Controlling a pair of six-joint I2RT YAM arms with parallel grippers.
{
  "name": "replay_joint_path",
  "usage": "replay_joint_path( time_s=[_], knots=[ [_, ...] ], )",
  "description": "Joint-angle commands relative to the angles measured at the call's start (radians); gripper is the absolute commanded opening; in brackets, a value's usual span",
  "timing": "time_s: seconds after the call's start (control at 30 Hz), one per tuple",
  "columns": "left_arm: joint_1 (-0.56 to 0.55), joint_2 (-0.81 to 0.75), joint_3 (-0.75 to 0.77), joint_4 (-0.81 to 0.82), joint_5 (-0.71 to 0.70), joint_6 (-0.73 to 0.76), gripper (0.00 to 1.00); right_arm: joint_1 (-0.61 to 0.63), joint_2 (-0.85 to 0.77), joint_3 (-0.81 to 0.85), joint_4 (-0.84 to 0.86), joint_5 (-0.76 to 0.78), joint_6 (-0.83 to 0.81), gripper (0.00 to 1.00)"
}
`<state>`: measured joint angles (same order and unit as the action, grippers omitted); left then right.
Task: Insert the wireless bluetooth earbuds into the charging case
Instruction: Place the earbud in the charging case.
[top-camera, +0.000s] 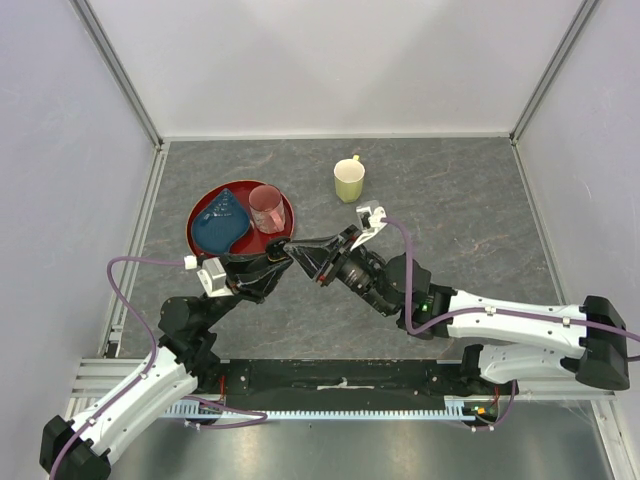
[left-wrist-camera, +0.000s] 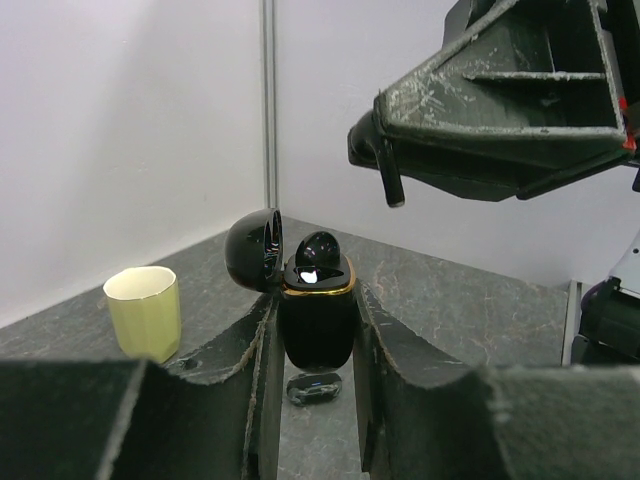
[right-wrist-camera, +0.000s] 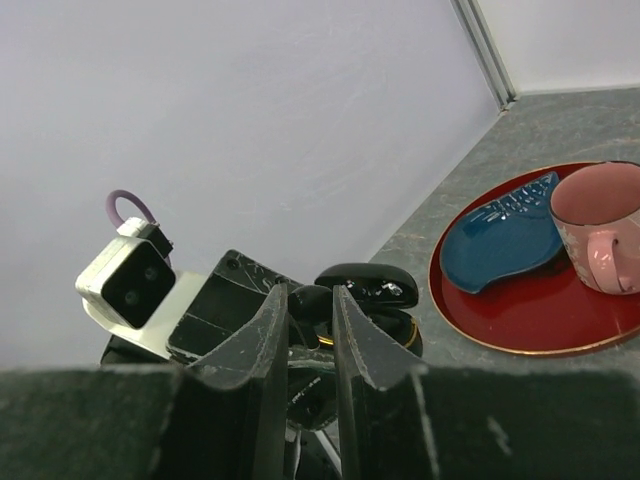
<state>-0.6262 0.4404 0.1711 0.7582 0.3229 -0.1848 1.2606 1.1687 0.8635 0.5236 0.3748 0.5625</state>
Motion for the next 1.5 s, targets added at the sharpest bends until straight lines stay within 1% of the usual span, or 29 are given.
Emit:
replay_joint_path(
  time_s=[0.0,0.43,0.83,1.47],
  knots=[
    [-0.003,-0.003,0.033,0.050,0.019,-0.008,0.02,0.008,0.023,0.068,0.073,-0.016,-0.018,0.00],
    [-0.003,-0.003,0.044,0.050,0.031,-0.004,0.02,0.026,0.082,0.081,0.067,0.024,-0.024,0.00],
    [-0.003,-0.006,0.045,0.050,0.036,-0.010,0.02,0.037,0.111,0.072,0.072,0.116,-0.042,0.00],
    [-0.003,0.006,0.042,0.072,0.039,-0.013,0.02,0.039,0.157,0.092,0.061,0.099,-0.016,0.00]
  ],
)
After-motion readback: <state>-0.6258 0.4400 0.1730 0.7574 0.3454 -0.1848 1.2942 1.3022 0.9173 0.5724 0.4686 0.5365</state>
